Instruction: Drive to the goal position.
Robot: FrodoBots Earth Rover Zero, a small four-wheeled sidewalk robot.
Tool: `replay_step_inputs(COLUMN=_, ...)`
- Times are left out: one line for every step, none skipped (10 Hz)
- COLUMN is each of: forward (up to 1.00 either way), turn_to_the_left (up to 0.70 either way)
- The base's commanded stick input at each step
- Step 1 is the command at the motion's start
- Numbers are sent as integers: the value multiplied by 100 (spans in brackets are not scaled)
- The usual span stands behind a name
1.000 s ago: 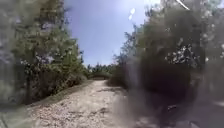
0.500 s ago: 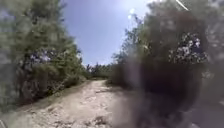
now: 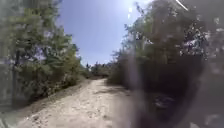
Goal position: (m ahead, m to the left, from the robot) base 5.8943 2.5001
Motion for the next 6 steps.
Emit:
replay_step_inputs(forward=70, turn_to_the_left=14)
replay_step_inputs(forward=70, turn_to_the_left=14)
replay_step_inputs(forward=70, turn_to_the_left=11)
replay_step_inputs(forward=70, turn_to_the_left=1)
replay_step_inputs(forward=70, turn_to_the_left=0)
replay_step_inputs(forward=70, turn_to_the_left=0)
